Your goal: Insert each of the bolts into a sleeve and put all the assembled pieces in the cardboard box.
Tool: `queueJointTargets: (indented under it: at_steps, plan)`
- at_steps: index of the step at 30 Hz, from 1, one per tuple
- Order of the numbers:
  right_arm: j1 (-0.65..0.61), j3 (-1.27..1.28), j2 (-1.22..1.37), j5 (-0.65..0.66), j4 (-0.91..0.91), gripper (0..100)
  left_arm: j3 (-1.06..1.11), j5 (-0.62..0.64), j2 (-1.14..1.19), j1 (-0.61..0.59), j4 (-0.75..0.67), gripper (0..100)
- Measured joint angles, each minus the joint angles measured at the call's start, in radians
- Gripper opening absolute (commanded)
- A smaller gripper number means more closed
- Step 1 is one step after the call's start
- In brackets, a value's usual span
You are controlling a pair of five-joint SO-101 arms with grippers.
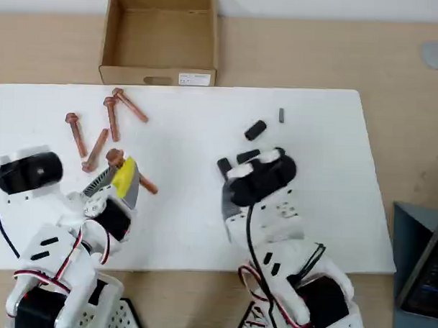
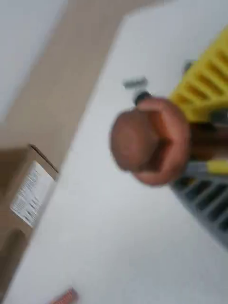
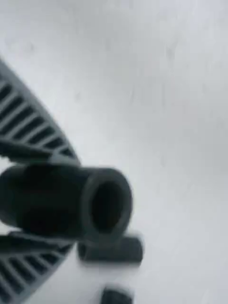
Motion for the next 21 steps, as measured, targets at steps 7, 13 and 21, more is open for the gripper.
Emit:
queueJointTargets:
  at_steps: [7, 13, 21]
  plan:
    - [-0.143, 0.052, -0.009, 0.068, -0.061, 0.9, 0.0, 0.021, 0.0, 0.003, -0.114, 0]
    - [-0.233, 0.063, -0.009, 0.133, -0.08, 0.9, 0.0, 0.021, 0.0, 0.157, -0.123, 0]
    - [-0.249, 0.064, -0.009, 0.166, -0.08, 0.9, 0.0, 0.021, 0.0, 0.196, -0.123, 0]
